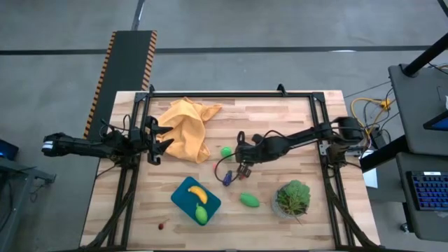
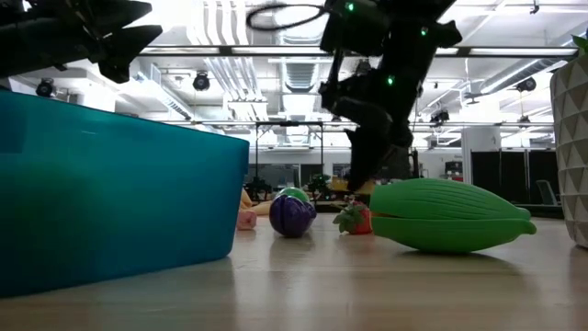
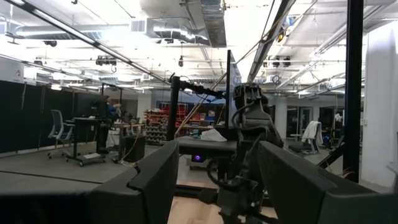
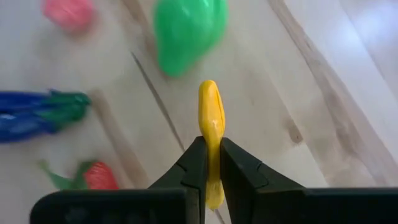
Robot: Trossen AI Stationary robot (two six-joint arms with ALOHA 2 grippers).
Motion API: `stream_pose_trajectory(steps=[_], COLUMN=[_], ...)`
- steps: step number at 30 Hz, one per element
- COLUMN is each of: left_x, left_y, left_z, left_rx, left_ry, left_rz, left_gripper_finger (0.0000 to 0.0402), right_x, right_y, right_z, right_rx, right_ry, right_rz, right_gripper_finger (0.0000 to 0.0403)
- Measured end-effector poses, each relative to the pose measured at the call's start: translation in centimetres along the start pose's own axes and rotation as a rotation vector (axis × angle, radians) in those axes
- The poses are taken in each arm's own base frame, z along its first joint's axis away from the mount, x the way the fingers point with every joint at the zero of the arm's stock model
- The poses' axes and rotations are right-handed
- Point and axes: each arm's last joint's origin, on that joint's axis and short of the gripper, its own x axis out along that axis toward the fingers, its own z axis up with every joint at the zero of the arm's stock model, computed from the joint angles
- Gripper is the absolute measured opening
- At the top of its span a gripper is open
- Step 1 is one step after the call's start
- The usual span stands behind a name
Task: Pick and placing Produce into tupperware
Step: Put the corn into the blue bin
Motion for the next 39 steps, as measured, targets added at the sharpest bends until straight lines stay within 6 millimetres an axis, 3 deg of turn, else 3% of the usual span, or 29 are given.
stream_pose_trajectory(steps=[9,18,29,39], left_x=[0.0,0.0,0.0,0.0], left_y=[0.0,0.0,0.0,0.0], left_z=[0.0,0.0,0.0,0.0], left_rx=[0.001,0.000,0.000,0.000], left_ry=[0.003,0.003,0.001,0.002], left_rz=[0.000,-0.001,0.000,0.000], left_gripper_finger=[0.0206,0.0206,0.0206,0.0206], right_x=[-2.2,-5.5,-7.0,-7.0], right_y=[1.8,2.6,5.6,6.1], right_z=[0.8,-0.7,-4.1,-4.6], right_rx=[-0.085,-0.151,-0.382,-0.386], right_ry=[-0.239,-0.462,-0.766,-0.774], right_rz=[0.207,0.391,0.640,0.672], right_gripper_finger=[0.0014,0.0010,0.0009,0.0009])
